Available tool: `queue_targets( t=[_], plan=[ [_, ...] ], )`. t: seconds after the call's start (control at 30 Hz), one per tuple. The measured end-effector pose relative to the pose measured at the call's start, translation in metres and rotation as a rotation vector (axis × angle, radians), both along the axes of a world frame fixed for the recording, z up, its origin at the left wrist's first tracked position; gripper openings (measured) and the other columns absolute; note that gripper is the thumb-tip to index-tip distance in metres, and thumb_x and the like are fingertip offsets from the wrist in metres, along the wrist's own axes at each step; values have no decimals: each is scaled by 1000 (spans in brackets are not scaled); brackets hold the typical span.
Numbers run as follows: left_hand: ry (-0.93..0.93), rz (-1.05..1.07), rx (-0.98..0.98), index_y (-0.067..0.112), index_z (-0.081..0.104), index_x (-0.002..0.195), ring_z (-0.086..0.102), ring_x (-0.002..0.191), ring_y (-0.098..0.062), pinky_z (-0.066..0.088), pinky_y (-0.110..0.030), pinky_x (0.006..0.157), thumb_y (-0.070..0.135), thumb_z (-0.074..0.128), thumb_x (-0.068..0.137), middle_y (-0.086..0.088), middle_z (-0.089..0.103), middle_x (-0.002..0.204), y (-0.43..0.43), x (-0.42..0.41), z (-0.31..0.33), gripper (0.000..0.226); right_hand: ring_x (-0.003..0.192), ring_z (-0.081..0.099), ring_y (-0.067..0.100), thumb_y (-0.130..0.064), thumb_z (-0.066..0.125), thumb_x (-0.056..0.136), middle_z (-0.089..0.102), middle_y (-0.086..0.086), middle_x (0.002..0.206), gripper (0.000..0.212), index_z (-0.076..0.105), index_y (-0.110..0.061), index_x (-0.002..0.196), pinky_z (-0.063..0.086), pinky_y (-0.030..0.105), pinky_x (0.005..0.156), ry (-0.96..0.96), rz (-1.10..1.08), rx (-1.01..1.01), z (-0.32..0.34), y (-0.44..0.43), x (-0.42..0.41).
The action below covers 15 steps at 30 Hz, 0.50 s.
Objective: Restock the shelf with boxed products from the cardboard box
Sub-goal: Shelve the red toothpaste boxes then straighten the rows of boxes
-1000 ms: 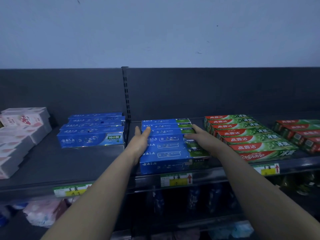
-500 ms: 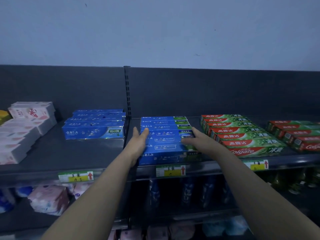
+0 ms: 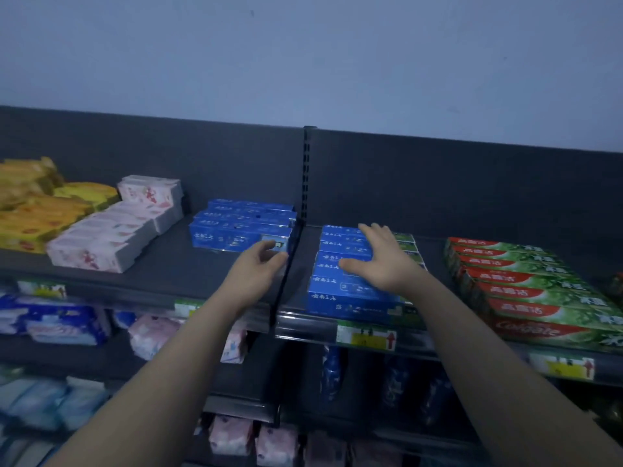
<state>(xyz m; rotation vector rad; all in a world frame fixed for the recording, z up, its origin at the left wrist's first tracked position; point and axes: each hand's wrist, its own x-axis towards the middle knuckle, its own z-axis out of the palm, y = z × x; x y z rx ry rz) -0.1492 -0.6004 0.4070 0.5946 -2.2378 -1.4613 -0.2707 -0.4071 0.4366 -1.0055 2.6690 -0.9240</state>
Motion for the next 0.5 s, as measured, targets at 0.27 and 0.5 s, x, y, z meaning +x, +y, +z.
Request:
queue_targets(
  t=[0.27,0.5],
  plan=[
    [6,125,-29,13,46,140,55,117,-18,42,-29,95,26,67,87,-9,55,133,-103,15,8,58,149,-6,17,-46,61,90,-9,-1,162,90,3,-22,155,10,40,119,-52,65,56,8,-89,9],
    [-98,73,-106,6,25,148,42,131,-19,31,-26,105,16,75,80,-5,37,150,-192,-1,3,86,134,38,24,-43,73,76,27,3,154,88,25,-24,148,38,38,104,-175,-79,47,-5,-173,-5]
  ],
)
